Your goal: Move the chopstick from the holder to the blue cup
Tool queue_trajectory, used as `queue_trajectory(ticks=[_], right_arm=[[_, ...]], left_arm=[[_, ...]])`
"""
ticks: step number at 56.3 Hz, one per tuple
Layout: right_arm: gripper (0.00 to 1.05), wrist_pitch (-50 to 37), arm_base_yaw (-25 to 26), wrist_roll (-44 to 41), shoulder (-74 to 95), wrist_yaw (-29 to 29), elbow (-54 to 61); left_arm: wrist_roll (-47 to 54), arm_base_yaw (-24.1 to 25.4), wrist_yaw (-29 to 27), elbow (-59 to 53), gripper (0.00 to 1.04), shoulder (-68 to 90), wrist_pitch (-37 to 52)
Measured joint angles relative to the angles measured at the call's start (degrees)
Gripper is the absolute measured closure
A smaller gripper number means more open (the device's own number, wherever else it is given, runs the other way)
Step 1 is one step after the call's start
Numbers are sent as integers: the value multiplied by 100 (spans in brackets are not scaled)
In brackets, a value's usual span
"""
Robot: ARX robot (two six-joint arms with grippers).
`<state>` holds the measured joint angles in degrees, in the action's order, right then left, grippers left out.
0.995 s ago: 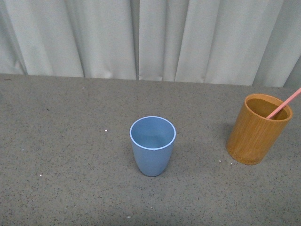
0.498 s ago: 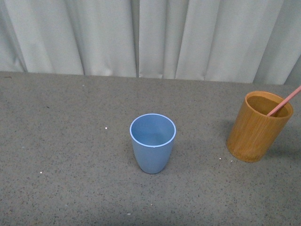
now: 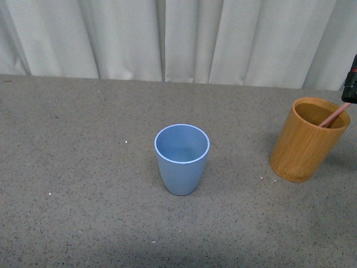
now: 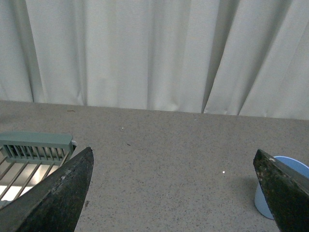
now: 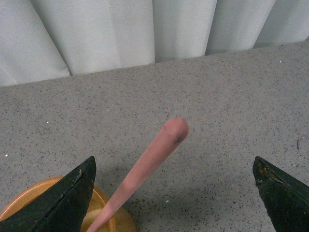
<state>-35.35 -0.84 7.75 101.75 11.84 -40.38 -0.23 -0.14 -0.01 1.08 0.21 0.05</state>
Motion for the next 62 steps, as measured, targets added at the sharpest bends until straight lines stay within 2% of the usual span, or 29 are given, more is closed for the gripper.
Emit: queue_trajectory(ticks=[9, 11, 35, 44, 62], right_arm=[[12, 11, -20, 151, 291, 138, -188], [20, -11, -39, 175, 387, 192, -221], [82, -164, -352, 376, 575, 208, -264], [102, -282, -411, 603, 511, 85, -258], [103, -308, -385, 608, 192, -81, -26]], left_arm=[[0, 0, 2, 0, 7, 0, 0], [0, 0, 0, 0, 7, 0, 0], [0, 0, 0, 0, 7, 0, 0], [0, 0, 2, 0, 7, 0, 0], [0, 0, 0, 0, 7, 0, -2]])
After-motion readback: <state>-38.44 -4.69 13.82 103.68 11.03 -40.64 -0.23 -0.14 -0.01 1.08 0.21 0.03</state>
